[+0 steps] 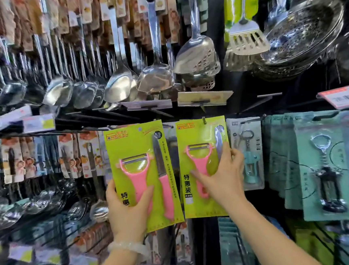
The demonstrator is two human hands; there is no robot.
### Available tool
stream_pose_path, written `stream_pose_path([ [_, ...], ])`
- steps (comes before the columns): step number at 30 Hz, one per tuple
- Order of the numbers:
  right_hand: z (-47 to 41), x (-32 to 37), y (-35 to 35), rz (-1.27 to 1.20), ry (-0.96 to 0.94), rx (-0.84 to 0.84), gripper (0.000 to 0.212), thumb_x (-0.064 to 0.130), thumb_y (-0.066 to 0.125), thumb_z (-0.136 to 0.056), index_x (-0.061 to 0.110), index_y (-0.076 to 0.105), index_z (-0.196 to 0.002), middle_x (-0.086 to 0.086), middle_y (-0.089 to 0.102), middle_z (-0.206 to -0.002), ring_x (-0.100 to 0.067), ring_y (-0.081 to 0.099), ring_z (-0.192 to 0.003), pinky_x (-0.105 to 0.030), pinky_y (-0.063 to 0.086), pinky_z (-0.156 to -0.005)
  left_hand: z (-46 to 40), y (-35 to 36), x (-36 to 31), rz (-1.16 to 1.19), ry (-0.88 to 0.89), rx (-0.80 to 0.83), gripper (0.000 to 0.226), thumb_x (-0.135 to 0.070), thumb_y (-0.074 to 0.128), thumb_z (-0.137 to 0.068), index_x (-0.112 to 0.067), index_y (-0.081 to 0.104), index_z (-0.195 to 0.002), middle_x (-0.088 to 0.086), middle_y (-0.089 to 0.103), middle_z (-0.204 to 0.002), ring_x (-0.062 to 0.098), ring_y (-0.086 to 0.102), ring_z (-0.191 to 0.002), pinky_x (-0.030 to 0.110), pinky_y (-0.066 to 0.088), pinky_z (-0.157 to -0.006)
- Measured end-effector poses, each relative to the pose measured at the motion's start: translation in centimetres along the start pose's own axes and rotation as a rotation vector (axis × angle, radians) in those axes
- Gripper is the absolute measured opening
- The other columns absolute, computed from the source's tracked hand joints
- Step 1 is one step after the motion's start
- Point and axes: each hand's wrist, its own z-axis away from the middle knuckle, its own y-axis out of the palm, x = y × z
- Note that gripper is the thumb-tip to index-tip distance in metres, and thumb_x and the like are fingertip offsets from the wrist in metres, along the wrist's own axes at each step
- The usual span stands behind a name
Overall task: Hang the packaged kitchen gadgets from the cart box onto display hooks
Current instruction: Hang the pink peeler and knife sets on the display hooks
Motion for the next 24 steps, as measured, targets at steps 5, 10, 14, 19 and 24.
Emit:
stream_pose_path([
  [5, -1.0, -0.1, 0.6, 0.115, 0.060, 0.009, 0.112, 0.060, 0.072, -0.065, 0.021, 0.007, -0.147, -0.010, 0.019, -0.140, -0.029, 0.025, -0.129, -0.042, 0.032, -0.105, 0.7, 0.4, 0.4, 0.006, -0.009, 0.121, 0.083, -0.020, 0.079, -0.069, -0.019, 0.034, -0.139, -0.006, 0.050, -0.125, 0.016, 0.048, -0.117, 0.037, 0.039, -0.101],
  [10, -2.2, -0.5, 0.6, 0.167, 0.129, 0.037, 0.107, 0.029, 0.077, -0.073, 0.024, 0.002, -0.148, -0.015, 0.022, -0.139, -0.031, 0.028, -0.126, -0.043, 0.037, -0.099, 2.0, 1.7, 0.4, 0.008, -0.003, 0.223, 0.090, -0.024, 0.080, -0.069, -0.022, 0.028, -0.142, -0.017, 0.036, -0.124, 0.005, 0.035, -0.118, 0.028, 0.028, -0.104],
  [14, -2.1, -1.2, 1.0, 0.231, 0.075, 0.072, 0.101, 0.010, 0.066, -0.080, 0.026, -0.007, -0.148, -0.016, 0.019, -0.137, -0.034, 0.030, -0.123, -0.042, 0.037, -0.099, 3.1, 2.7, -0.1, 0.063, -0.036, 0.297, 0.090, -0.022, 0.079, -0.069, -0.025, 0.027, -0.142, -0.020, 0.034, -0.121, 0.005, 0.034, -0.119, 0.030, 0.029, -0.103],
  [19, 0.6, -1.1, -1.6, -0.133, 0.020, -0.080, 0.056, 0.028, 0.058, -0.090, 0.022, 0.033, -0.140, -0.005, 0.025, -0.142, -0.021, 0.029, -0.134, -0.034, 0.029, -0.109, 2.8, 3.2, 0.1, 0.061, -0.051, 0.346, 0.094, -0.028, 0.080, -0.068, -0.028, 0.024, -0.144, -0.016, 0.033, -0.140, 0.009, 0.031, -0.131, 0.042, 0.028, -0.112],
  [24, 3.4, 1.6, -5.0, -0.327, -0.127, 0.100, 0.066, 0.052, 0.059, -0.076, 0.052, 0.022, -0.131, 0.018, 0.040, -0.129, 0.002, 0.051, -0.104, -0.017, 0.042, -0.087, 3.0, 5.4, -0.5, 0.059, 0.002, 0.363, 0.096, -0.033, 0.078, -0.069, -0.031, 0.020, -0.145, -0.013, 0.032, -0.143, 0.005, 0.027, -0.133, 0.037, 0.026, -0.113],
])
